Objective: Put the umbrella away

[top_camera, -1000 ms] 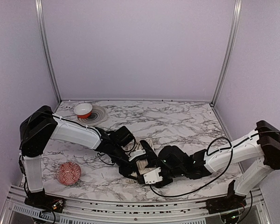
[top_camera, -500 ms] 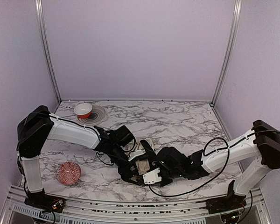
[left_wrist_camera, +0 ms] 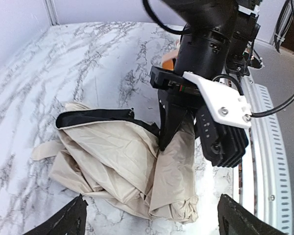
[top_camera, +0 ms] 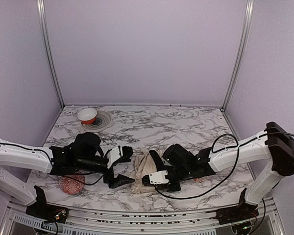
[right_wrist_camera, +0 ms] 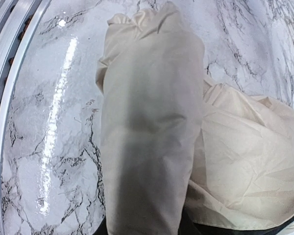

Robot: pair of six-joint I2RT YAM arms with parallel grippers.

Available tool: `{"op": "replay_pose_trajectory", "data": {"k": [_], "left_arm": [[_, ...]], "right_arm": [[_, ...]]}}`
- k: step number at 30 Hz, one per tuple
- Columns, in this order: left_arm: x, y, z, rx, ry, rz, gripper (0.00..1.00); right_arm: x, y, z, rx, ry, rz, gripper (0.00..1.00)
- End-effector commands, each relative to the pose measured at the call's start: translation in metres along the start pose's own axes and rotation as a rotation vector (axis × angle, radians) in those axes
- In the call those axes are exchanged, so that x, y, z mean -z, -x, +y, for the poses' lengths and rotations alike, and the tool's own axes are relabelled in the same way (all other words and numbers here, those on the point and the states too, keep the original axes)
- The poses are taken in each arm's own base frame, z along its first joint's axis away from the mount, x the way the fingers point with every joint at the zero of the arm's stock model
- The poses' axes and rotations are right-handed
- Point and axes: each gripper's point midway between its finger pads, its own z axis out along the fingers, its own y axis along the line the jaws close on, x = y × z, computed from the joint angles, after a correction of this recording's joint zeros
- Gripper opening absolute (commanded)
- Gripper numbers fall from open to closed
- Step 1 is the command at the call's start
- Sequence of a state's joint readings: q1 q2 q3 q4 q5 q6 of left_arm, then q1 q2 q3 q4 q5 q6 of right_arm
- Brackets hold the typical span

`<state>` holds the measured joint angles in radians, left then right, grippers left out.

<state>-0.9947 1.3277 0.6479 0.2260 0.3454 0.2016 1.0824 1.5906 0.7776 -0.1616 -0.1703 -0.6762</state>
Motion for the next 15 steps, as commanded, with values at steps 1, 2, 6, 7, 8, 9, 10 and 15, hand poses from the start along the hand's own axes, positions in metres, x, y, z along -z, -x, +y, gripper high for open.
{"op": "replay_pose_trajectory", "data": {"k": [1, 2, 6, 7, 8, 9, 10, 15], "left_arm": [[0.001, 0.003, -0.01, -0.283, 0.161, -0.011, 0.9], [-0.002, -0.001, -0.018, -0.323, 0.164, 0.013, 0.88], [-0.011, -0.018, -0.03, -0.438, 0.191, 0.101, 0.82], [-0.015, -0.023, -0.031, -0.471, 0.201, 0.131, 0.81], [-0.02, -0.026, -0.031, -0.502, 0.211, 0.157, 0.8], [-0.023, -0.029, -0.029, -0.527, 0.229, 0.185, 0.8], [-0.028, -0.033, -0.027, -0.548, 0.246, 0.214, 0.82], [-0.048, -0.05, -0.021, -0.603, 0.257, 0.317, 0.9]], "right_arm": [[-0.007, -0.034, 0.049, -0.221, 0.315, 0.105, 0.12], [-0.008, -0.035, 0.049, -0.251, 0.344, 0.106, 0.12], [-0.015, -0.033, 0.052, -0.333, 0.43, 0.116, 0.11], [-0.016, -0.031, 0.054, -0.354, 0.46, 0.11, 0.11], [-0.016, -0.029, 0.055, -0.372, 0.488, 0.102, 0.11], [-0.017, -0.028, 0.057, -0.39, 0.516, 0.1, 0.11], [-0.018, -0.029, 0.06, -0.405, 0.54, 0.105, 0.11], [-0.022, -0.03, 0.071, -0.461, 0.638, 0.127, 0.11]]}}
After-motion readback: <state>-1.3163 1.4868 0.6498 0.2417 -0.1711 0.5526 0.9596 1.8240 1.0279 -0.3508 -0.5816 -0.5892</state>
